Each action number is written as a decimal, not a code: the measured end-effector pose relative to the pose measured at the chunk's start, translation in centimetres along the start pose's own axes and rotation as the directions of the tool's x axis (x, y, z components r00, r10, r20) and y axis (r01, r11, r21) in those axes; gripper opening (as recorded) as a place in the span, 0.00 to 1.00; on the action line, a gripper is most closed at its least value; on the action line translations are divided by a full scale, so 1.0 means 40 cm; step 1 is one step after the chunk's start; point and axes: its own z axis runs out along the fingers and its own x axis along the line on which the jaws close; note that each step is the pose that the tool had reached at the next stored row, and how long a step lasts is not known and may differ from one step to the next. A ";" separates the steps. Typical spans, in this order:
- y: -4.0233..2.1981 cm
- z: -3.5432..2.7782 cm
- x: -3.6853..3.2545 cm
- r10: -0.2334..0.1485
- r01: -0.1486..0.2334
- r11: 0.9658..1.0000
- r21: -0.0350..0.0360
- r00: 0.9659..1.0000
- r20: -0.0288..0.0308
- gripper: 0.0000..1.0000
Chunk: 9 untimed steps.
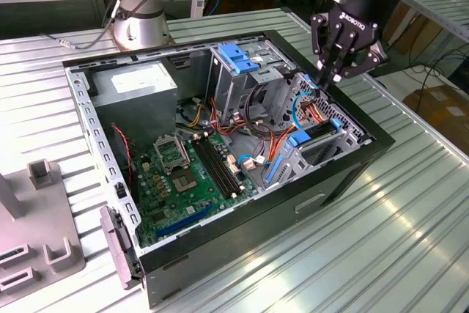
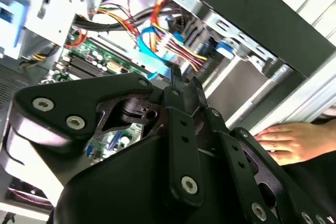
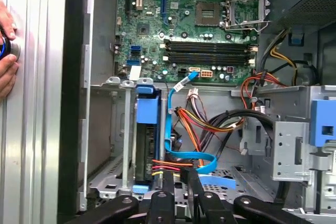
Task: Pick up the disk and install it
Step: 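Insert the second disk wire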
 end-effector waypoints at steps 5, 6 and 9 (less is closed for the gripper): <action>0.000 0.006 -0.036 -0.001 0.001 1.000 -0.001 0.999 -0.040 0.25; -0.001 0.008 -0.044 -0.001 0.001 1.000 -0.002 0.998 -0.055 0.25; -0.001 0.024 -0.053 -0.009 0.008 1.000 -0.002 0.996 -0.089 0.33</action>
